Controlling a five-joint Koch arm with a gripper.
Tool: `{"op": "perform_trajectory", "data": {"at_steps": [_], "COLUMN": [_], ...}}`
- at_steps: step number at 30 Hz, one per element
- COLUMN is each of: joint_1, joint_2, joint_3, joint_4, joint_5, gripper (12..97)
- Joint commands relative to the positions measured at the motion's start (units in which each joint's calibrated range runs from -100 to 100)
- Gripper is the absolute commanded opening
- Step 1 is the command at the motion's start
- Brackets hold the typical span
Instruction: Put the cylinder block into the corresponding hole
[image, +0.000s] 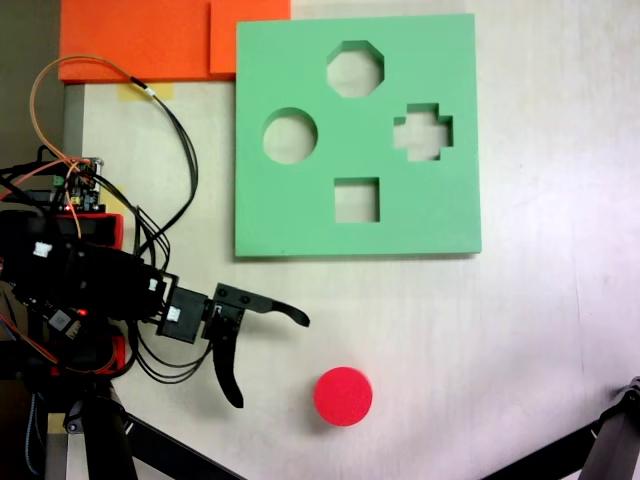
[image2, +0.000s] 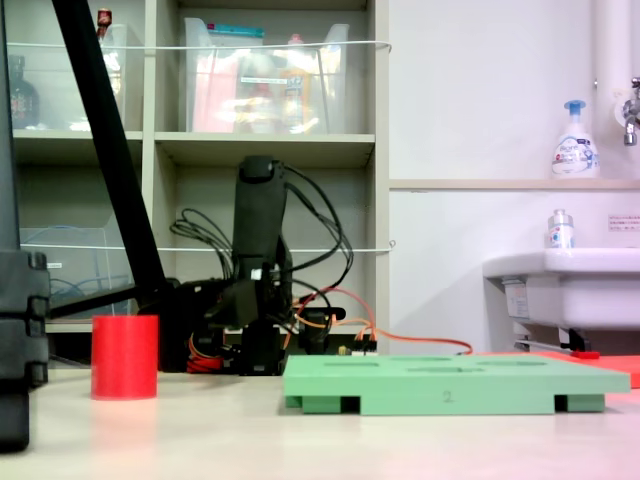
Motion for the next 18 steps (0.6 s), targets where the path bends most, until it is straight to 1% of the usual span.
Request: {"op": "perform_trajectory", "data": {"at_steps": [1, 7, 18], "joint_1": [-0.54, -1.66, -2.25], "joint_2": [7.13, 30.04, 50.43], "joint_3": [2.84, 12.41, 28.66], "joint_4": [7.15, 15.82, 15.72], "joint_5": [-0.39, -0.39, -0.34], "gripper": [86.0, 86.0, 86.0]}}
